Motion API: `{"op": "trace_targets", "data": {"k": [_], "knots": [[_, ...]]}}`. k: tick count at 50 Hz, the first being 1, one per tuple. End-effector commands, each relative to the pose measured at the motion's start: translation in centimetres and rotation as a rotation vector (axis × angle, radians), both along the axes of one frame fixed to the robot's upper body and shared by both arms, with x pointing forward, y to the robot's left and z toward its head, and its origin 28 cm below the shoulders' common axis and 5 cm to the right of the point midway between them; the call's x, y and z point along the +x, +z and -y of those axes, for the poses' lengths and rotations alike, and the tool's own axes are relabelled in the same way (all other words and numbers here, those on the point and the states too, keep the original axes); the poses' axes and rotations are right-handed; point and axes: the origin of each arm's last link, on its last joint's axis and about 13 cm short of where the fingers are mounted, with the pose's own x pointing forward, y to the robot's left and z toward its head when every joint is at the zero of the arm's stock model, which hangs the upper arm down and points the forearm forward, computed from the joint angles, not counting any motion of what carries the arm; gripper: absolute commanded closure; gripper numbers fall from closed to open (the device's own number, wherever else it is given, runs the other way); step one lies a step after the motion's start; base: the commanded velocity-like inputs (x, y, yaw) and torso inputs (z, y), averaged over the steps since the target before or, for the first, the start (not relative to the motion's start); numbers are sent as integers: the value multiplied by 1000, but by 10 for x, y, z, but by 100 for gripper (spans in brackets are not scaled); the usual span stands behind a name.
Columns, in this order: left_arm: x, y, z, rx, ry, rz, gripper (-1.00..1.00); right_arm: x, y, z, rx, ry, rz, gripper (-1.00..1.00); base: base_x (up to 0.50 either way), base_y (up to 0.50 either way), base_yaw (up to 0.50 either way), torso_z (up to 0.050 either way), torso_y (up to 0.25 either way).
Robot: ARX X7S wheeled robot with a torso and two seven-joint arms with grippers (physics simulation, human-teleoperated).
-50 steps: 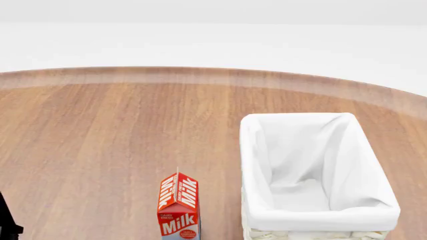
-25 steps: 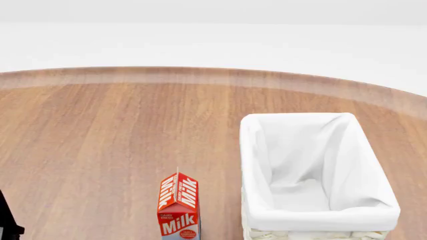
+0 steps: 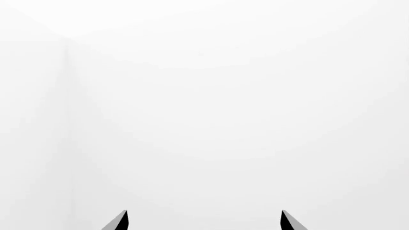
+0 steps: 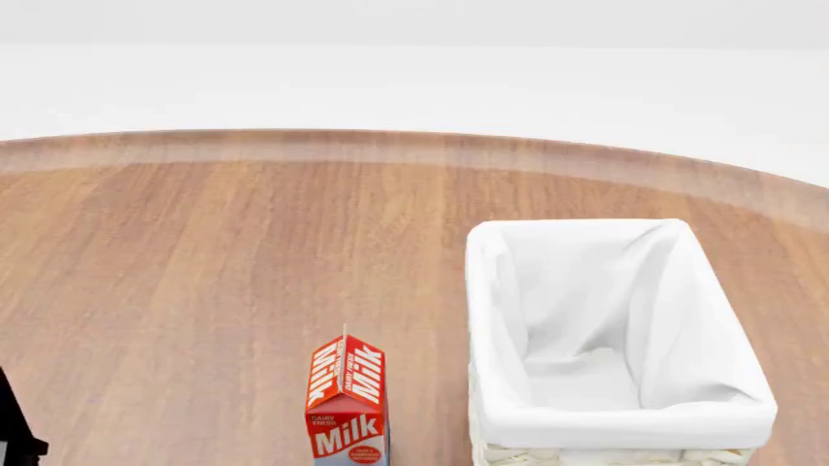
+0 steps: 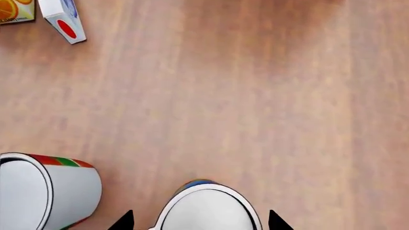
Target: Pick up the alphabet soup and the tomato sauce, and put them in the basket.
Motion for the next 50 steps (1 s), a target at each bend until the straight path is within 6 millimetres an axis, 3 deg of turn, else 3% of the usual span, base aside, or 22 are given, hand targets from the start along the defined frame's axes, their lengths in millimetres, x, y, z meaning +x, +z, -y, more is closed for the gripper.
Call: {"op": "trace_targets", "data": {"k": [1, 43, 44, 50], "knots": [[0, 1, 0, 1, 0, 0, -100, 0, -4, 0, 5, -2, -12, -100, 0, 0, 0, 0, 0], [-1, -1, 0, -1, 1, -1, -100, 1, -10, 0, 17, -15, -28, -100, 0, 0, 0, 0, 0], [-1, -1, 0, -1, 1, -1, -100, 1, -10, 0, 20, -15, -24, 100, 0, 0, 0, 0, 0], [0, -1, 0, 0, 0, -3, -100, 1, -10, 0, 26, -13, -23, 100, 0, 0, 0, 0, 0]]}}
